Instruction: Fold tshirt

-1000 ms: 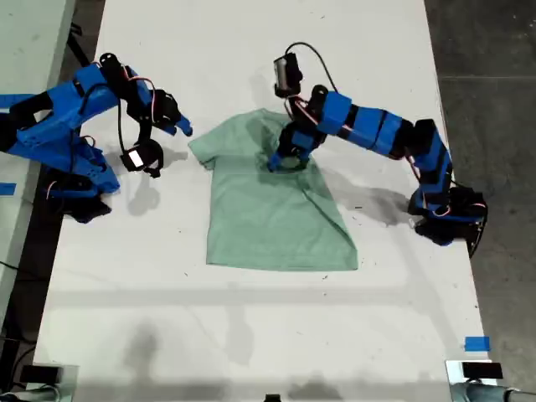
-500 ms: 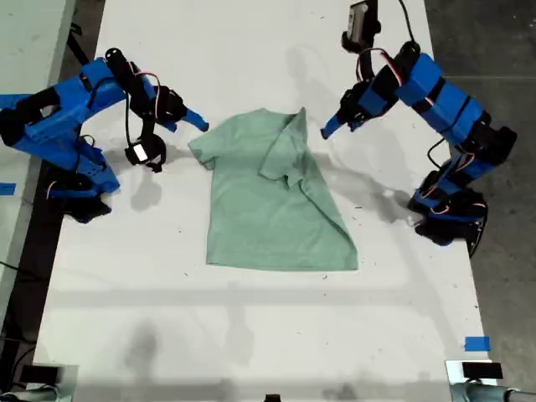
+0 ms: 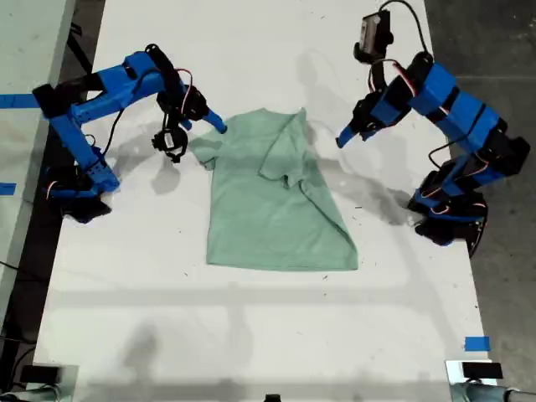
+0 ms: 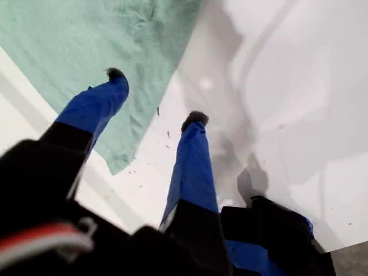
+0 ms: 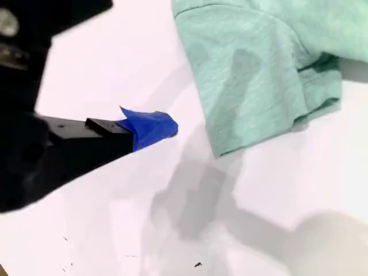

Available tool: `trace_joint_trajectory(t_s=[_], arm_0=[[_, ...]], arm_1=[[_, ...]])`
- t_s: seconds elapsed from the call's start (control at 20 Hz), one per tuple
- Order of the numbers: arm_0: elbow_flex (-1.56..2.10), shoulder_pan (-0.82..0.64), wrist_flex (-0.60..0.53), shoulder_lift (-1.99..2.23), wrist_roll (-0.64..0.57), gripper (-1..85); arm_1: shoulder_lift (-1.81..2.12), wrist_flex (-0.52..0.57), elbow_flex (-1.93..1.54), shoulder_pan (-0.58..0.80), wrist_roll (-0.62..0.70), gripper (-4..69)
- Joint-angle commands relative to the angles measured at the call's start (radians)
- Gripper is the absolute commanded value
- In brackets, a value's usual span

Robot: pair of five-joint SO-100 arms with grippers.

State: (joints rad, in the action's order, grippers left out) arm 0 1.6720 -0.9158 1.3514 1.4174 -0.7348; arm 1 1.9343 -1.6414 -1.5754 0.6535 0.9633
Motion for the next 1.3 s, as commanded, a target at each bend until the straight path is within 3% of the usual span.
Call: trace_joint_trajectory(t_s=[0.0,0.3,0.35,0.45,0.5,0.7,1.0,1.25], arm_0=[[0.025,-0.025,-0.064,-0.028,-0.003,36.3],[0.179,-0.04,-0.181,-0.097,0.048,31.5],[0.184,-0.04,-0.183,-0.097,0.049,26.6],[0.181,-0.025,-0.181,-0.117,0.048,4.3],[0.179,-0.014,-0.186,-0.13,0.051,0.1],[0.183,0.021,-0.19,-0.156,0.086,0.1],[0.167,-0.123,-0.006,0.212,0.077,0.1],[-0.207,0.098,0.064,0.037,0.149,0.1]], arm_1=[[0.087,0.034,-0.025,-0.008,-0.012,22.1],[0.206,0.057,-0.152,-0.005,-0.029,20.8],[0.229,0.066,-0.181,-0.002,-0.032,20.8],[0.256,0.083,-0.225,0.005,-0.037,21.0],[0.261,0.087,-0.241,0.005,-0.037,21.3],[0.285,0.106,-0.284,0.006,-0.044,22.5],[0.288,0.106,-0.288,0.011,-0.038,21.4],[0.288,0.112,-0.296,0.011,-0.048,20.8]])
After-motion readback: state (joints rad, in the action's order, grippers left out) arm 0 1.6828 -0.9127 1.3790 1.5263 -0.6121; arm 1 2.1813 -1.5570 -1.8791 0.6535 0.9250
